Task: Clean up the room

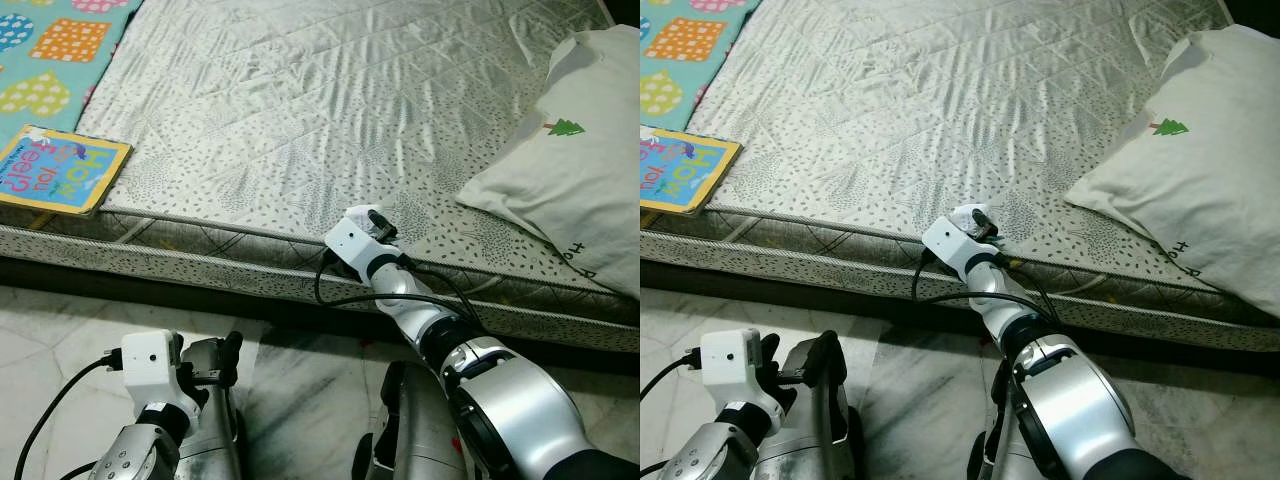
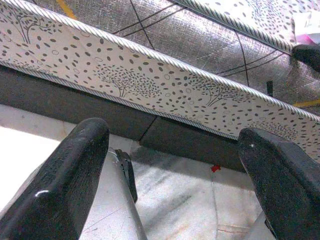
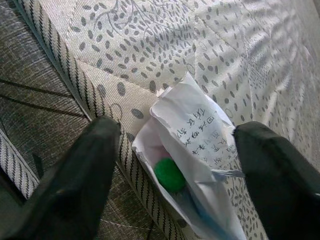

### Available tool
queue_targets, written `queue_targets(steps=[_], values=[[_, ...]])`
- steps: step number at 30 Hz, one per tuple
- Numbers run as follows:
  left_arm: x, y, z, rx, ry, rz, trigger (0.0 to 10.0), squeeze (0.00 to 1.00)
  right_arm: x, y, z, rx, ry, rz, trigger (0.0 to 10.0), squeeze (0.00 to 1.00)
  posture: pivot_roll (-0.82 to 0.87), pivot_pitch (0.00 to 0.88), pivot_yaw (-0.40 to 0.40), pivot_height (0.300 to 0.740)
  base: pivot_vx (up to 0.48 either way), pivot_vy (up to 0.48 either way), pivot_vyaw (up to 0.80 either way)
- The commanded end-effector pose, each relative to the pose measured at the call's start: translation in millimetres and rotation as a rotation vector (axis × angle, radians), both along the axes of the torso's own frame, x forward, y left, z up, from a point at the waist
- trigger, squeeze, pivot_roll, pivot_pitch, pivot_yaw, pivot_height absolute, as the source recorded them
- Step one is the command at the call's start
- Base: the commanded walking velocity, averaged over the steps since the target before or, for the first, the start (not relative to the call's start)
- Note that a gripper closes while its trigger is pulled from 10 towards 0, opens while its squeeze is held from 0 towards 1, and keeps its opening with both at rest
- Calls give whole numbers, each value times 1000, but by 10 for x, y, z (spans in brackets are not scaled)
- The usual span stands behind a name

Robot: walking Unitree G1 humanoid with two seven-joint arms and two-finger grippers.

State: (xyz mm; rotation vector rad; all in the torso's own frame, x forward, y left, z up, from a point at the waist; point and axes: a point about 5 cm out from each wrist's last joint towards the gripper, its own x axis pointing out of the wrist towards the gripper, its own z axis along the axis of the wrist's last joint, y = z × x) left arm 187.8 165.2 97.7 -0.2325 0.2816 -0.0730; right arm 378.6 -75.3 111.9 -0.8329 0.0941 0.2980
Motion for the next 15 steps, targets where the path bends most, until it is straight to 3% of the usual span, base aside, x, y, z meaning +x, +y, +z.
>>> queue_targets(steps=[1, 15], values=[[-26, 6, -42, 8, 18, -1, 10000, 0, 0, -70, -33, -22, 19, -18, 0, 0, 156, 247, -108, 537, 0, 0, 0], [-11, -2, -46, 6, 16, 0, 10000, 0, -4, -50, -36, -20, 24, -8, 0, 0, 154, 249, -110, 537, 0, 0, 0]])
